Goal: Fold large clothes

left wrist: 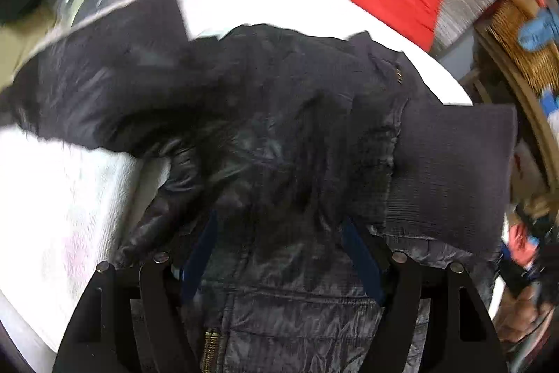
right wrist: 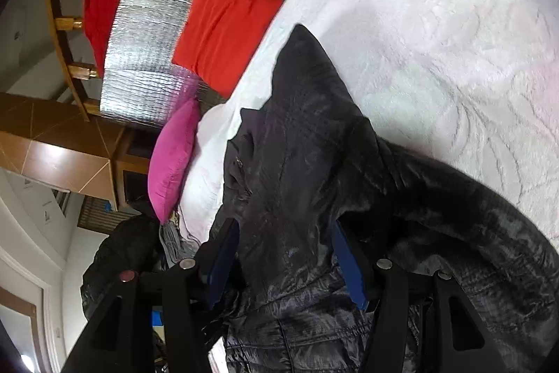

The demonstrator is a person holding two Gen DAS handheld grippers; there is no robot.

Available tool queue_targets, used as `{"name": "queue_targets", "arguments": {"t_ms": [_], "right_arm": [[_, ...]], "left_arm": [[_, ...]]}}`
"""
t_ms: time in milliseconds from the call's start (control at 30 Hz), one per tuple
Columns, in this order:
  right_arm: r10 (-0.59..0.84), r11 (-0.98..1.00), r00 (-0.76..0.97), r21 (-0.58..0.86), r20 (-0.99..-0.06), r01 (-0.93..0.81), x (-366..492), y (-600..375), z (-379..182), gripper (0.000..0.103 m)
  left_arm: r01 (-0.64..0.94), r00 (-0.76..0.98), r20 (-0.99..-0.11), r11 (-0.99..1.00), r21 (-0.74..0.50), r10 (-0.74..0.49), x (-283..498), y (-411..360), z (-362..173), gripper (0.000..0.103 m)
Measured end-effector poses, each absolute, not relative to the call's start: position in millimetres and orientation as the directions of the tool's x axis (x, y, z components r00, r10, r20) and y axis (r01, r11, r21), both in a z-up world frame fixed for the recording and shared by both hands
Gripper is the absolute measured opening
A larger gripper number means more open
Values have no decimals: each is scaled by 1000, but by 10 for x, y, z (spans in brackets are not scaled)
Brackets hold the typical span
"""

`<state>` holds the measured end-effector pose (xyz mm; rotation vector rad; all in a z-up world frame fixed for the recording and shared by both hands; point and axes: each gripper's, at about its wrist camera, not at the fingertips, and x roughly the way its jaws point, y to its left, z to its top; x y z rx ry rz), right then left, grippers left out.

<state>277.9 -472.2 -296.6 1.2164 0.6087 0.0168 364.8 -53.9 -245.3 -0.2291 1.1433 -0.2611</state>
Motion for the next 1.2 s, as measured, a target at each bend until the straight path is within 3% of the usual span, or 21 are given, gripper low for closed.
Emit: {"name": "queue_targets", "arguments": {"t_ms": [267,533,633,733,767,867,1000,1100,1200], "right_arm": [[333,313,836,887,-436,338,2763,-4797,-3089,59],[304,382,836,862,-458,334,2787,-4744,-2983,59],[243,465,842,820,-481,334,2763,-4728,-2837,59],[58,615,804,656,-592,438,2757,-4677,-2649,59],[-8,649,782,592,-623,478,2774,-4656,-2608,59],[-173,718,699,397,-694,572,2897,-4622,-2573,59],[-109,732,654,385,-748,562,3109,-4723,-2771,59],[-85,742,629,372,-773,558,3178,-4753,-2910,58],[-115,768,609,319,-784,555,3208,-4700,-2904,44]], "left_arm": [[-68,480,-834,937,-344,-271,3733,-1,-2317,74],[15,519,-796,935,-355,-311,3665,40,-2129,78],[41,492,-807,934,-354,-327,3670,1,-2230,78],[73,483,-813,940,-335,-327,3703,-120,-2320,77],[92,491,-815,949,-303,-308,3703,-190,-2343,76],[143,532,-818,975,-168,-219,3653,-357,-2357,48],[172,619,-781,985,30,-84,3599,-585,-2354,46],[188,647,-761,978,93,-52,3575,-646,-2345,43],[187,648,-761,976,108,-40,3620,-653,-2368,39]]}}
